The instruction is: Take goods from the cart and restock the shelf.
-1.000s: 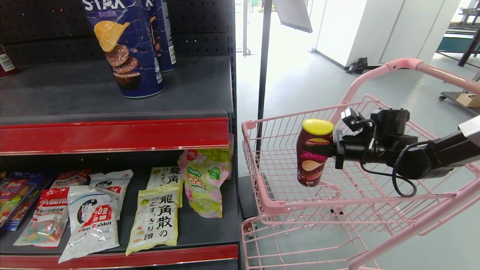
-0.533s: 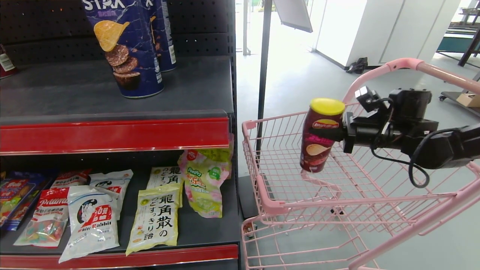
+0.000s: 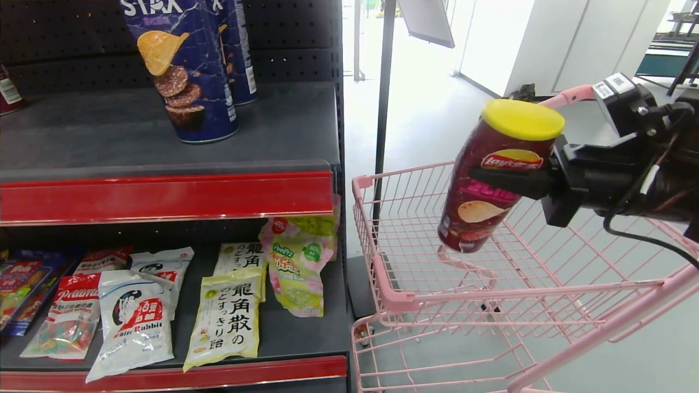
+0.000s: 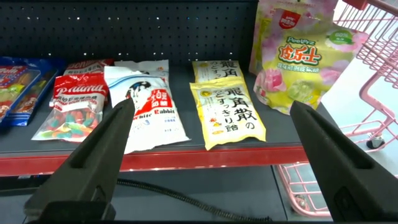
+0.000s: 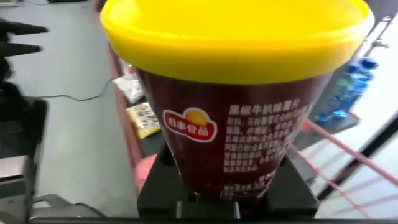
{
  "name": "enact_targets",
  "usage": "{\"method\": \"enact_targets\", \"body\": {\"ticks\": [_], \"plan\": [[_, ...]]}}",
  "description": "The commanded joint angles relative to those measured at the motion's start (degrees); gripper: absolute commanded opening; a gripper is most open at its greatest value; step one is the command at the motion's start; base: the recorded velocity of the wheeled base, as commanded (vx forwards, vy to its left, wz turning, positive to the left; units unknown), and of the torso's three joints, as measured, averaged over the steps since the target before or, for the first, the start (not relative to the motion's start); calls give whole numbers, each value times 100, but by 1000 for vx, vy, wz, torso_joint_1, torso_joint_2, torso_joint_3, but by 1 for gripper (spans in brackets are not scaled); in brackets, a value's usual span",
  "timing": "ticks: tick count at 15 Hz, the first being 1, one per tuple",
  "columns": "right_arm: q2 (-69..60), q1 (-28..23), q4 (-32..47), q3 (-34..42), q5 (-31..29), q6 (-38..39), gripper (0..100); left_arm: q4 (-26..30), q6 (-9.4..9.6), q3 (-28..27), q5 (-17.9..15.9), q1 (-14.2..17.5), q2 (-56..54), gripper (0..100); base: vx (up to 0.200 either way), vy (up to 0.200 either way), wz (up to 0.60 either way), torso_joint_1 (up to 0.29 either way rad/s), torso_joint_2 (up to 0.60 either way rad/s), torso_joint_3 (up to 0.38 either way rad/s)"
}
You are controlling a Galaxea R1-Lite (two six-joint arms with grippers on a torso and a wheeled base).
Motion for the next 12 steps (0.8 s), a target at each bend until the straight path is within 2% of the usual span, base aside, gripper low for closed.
{"method": "enact_targets", "body": {"ticks": [1, 3, 6, 10, 12], "plan": [[-546, 790, 10, 653, -348, -35, 0, 0, -4, 0, 2, -1, 6, 100, 0, 0, 0, 0, 0, 0], [-476, 1185, 10, 907, -884, -35, 0, 0, -4, 0, 2, -1, 6, 100, 0, 0, 0, 0, 0, 0], [-467, 1598, 45, 1030, -998, -35, 0, 9, -4, 0, 2, -1, 6, 100, 0, 0, 0, 0, 0, 0], [-555, 1695, 643, 767, -1191, -35, 0, 0, -4, 0, 2, -1, 6, 100, 0, 0, 0, 0, 0, 0], [-563, 1651, 1091, 362, -1200, -35, 0, 9, -4, 0, 2, -1, 6, 100, 0, 0, 0, 0, 0, 0]]}}
